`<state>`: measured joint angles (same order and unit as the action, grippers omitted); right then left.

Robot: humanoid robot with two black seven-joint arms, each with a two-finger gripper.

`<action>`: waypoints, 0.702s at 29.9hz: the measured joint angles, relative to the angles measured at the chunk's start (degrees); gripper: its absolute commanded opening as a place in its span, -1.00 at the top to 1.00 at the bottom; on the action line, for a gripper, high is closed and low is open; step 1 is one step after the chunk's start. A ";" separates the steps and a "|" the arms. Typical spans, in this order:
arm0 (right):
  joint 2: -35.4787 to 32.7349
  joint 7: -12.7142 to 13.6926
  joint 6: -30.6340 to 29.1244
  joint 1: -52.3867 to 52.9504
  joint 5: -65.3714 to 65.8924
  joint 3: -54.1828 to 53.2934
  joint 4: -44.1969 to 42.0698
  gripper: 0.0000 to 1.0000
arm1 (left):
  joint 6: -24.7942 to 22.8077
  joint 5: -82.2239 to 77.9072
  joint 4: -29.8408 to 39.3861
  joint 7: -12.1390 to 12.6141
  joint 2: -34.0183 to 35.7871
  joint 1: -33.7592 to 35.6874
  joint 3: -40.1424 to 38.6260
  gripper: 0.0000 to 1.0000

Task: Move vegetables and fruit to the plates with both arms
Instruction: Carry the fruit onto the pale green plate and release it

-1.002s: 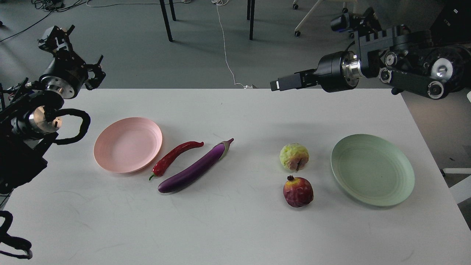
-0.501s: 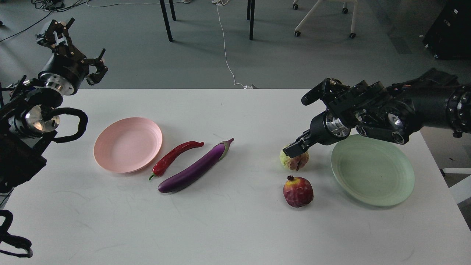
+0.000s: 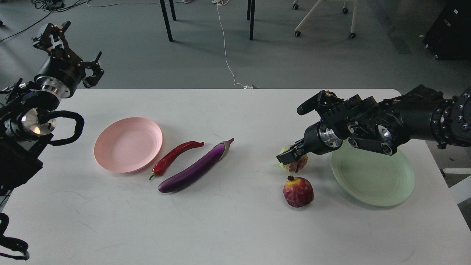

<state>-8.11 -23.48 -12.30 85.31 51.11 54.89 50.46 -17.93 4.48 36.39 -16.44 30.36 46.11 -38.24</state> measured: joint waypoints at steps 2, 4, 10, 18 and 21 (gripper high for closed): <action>-0.10 0.36 -0.04 0.17 0.00 0.07 0.10 -0.13 | -0.25 0.00 0.00 0.00 0.19 0.00 0.00 -0.96; -0.99 0.54 -0.18 0.96 -0.01 0.02 0.45 -0.14 | -0.31 0.00 0.00 0.00 0.32 0.00 0.00 -0.96; -9.01 0.27 -0.31 7.28 -0.08 -1.32 1.70 -0.15 | -0.35 0.00 0.00 0.07 1.27 0.00 0.01 -0.96; -23.09 0.24 -0.03 8.30 6.32 -1.29 8.83 -0.15 | -0.51 -0.01 0.00 0.16 1.45 -0.05 0.03 -0.96; -27.10 0.27 1.04 6.57 9.71 -1.41 9.68 -0.17 | -0.74 -0.07 0.00 0.18 1.45 -0.05 0.08 -0.96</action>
<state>-35.21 -23.21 -11.26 91.88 60.82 53.48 60.15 -18.67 4.41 36.39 -16.25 31.81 46.06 -38.15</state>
